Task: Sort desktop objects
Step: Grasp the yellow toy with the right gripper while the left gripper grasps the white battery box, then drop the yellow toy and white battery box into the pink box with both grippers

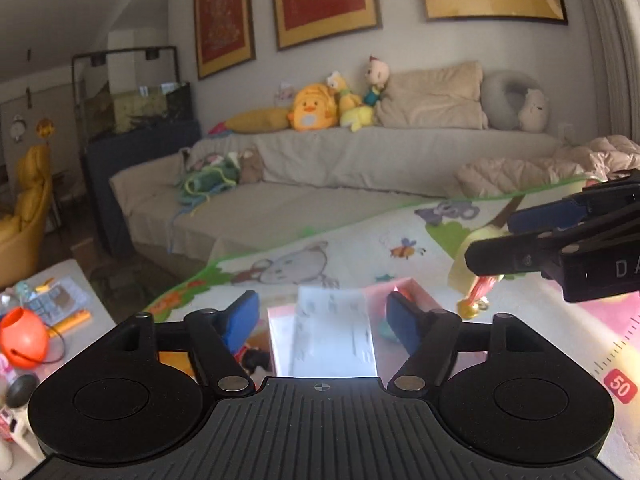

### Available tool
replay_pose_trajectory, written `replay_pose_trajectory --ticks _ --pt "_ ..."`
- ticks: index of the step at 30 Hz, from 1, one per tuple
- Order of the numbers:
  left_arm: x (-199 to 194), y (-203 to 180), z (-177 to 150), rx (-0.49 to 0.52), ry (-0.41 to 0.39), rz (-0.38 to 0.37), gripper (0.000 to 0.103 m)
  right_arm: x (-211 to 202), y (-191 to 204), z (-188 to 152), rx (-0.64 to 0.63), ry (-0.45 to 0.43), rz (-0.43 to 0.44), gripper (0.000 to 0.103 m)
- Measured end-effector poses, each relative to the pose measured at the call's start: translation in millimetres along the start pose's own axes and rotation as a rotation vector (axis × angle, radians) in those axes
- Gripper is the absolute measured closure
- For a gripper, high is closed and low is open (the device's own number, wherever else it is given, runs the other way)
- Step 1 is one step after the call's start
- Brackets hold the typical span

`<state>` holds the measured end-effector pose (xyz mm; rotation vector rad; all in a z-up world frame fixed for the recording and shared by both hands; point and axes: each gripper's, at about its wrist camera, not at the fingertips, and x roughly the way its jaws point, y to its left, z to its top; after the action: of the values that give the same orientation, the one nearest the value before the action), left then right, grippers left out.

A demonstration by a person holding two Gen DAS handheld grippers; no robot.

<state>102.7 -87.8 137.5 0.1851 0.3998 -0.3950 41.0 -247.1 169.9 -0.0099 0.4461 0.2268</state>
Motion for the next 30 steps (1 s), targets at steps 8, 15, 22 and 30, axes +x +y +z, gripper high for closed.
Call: replay_pose_trajectory --ticks 8,15,22,30 --pt "-8.7 54.8 -93.7 -0.092 0.192 0.123 0.007 41.7 -25.1 -34.6 0.088 0.108 -0.001 0.036" --pt "-22.4 109.4 -143.9 -0.233 0.205 0.191 0.003 66.1 45.6 -41.8 -0.045 0.228 0.005 0.032" --pt "-30.5 130.7 -168.6 -0.344 0.195 0.136 0.000 177.4 112.0 14.3 0.006 0.398 0.053 0.039" --pt "-34.0 140.1 -175.9 -0.440 0.194 0.105 0.000 335.3 135.8 22.7 -0.090 0.538 -0.142 0.055"
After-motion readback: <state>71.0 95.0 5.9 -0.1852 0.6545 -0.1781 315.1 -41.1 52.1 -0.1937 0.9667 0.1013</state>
